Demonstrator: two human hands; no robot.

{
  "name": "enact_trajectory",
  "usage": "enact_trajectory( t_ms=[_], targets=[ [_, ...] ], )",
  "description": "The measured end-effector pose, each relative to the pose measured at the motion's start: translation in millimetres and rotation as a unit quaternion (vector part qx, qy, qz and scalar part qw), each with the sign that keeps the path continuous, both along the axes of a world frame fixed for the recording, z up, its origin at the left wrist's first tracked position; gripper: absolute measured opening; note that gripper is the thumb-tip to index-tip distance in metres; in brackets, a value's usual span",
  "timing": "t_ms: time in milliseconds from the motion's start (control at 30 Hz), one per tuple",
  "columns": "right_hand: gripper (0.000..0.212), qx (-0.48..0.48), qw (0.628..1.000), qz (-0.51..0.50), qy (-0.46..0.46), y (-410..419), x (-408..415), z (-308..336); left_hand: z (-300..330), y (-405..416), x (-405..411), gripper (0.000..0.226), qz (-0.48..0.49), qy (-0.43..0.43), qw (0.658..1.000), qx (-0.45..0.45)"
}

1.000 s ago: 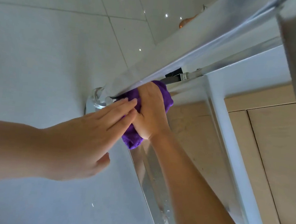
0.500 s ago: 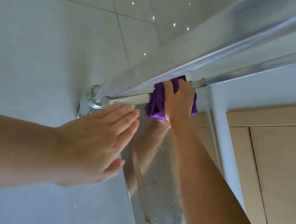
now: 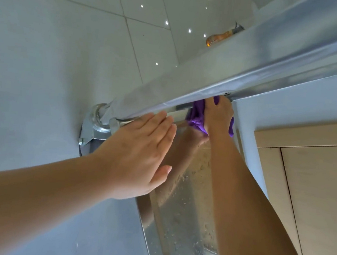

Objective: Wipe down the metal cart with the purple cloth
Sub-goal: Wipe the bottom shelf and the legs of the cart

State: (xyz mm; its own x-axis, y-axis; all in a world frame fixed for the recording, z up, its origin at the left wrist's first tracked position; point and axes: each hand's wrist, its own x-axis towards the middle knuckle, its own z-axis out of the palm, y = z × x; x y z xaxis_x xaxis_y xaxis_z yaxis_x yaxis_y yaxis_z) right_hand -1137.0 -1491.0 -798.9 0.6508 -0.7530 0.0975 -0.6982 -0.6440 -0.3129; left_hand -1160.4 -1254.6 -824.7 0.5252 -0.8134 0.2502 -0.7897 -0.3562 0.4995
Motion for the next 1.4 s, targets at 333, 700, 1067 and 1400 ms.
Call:
enact_trajectory(
  t_ms=[333,700,1067,1400],
  targets=[
    [0.062,0.047,0.984,-0.172,0.013,-22.7,16.2,4.8,-5.0,3.8,2.2,0.057,-0.021,-0.010,0.997,-0.078],
    [0.065,0.041,0.981,-0.188,0.018,-15.7,-3.8,-6.9,-8.6,1.3,0.5,0.058,-0.011,0.003,0.994,-0.106],
    [0.074,0.100,0.957,-0.249,0.107,-18.2,1.1,7.0,-6.6,2.7,1.3,0.053,-0.011,-0.001,0.996,-0.091],
    [0.097,0.140,0.917,-0.271,0.257,-32.8,-0.3,39.6,-8.2,1.7,1.6,0.053,-0.012,-0.010,0.995,-0.095]
  ],
)
